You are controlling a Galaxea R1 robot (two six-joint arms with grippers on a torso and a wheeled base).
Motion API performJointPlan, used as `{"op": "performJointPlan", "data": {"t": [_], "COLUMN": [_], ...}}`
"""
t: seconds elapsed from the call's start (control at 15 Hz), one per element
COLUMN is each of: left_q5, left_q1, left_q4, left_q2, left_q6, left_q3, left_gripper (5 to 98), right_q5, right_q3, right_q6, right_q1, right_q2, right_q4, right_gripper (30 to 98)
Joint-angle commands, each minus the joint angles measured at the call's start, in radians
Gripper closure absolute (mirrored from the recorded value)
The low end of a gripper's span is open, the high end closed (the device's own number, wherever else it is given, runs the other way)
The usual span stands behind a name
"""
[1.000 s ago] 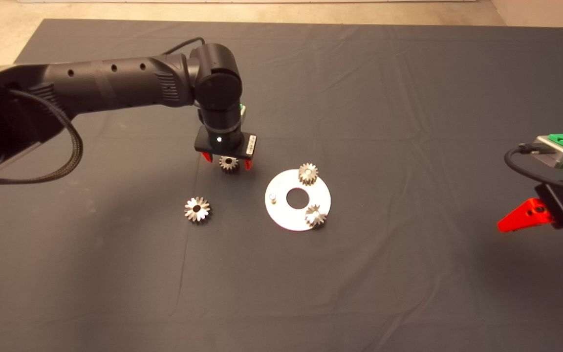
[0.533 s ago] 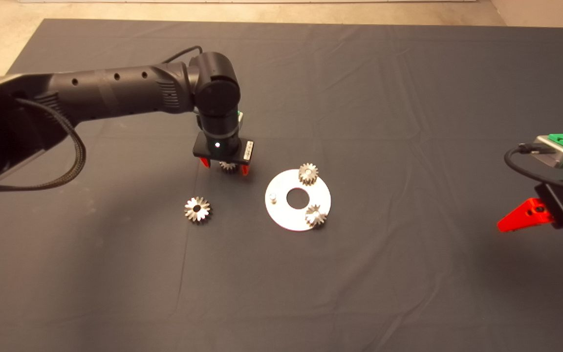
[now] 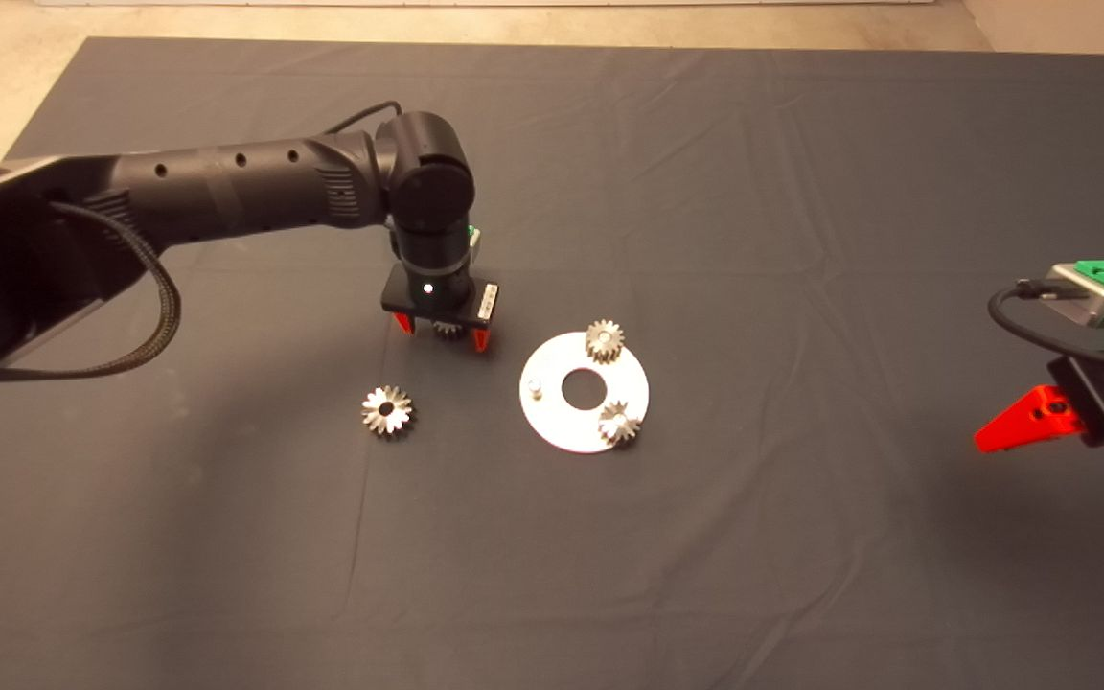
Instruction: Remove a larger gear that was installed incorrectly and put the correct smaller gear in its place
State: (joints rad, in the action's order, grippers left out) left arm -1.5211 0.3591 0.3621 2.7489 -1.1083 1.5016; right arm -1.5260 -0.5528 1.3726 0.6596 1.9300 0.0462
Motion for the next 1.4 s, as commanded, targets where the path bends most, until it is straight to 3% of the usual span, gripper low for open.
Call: {"op": "performJointPlan", "data": {"t": [0.0,0.13,0.73,1.07,1.2,1.33], "left_q5": [0.005,0.005,0.007,-0.001,-0.001,-0.003], "left_q1": [0.011,0.012,0.019,0.093,0.133,0.167], "left_q4": [0.006,0.005,0.004,-0.014,-0.075,-0.098], "left_q2": [0.016,0.036,0.074,0.065,0.064,0.054], "left_q6": [0.009,0.036,0.047,0.047,0.047,0.047], "left_q3": [0.029,0.065,0.106,0.098,0.093,0.093], "left_gripper": [29.6,29.6,29.6,29.6,29.6,29.6], "right_q5": [0.001,0.001,0.003,0.000,0.000,0.001], "right_q3": [0.002,0.002,0.002,0.002,0.002,0.000], "right_q6": [-0.001,-0.001,-0.001,-0.001,-0.001,-0.001], "right_q1": [0.020,0.020,0.019,0.019,0.019,0.019], "right_q2": [0.004,0.004,0.005,0.004,0.005,0.005], "right_q4": [0.034,0.034,0.034,0.034,0.034,0.034], "right_gripper": [47.2,47.2,47.2,47.2,47.2,47.2]}}
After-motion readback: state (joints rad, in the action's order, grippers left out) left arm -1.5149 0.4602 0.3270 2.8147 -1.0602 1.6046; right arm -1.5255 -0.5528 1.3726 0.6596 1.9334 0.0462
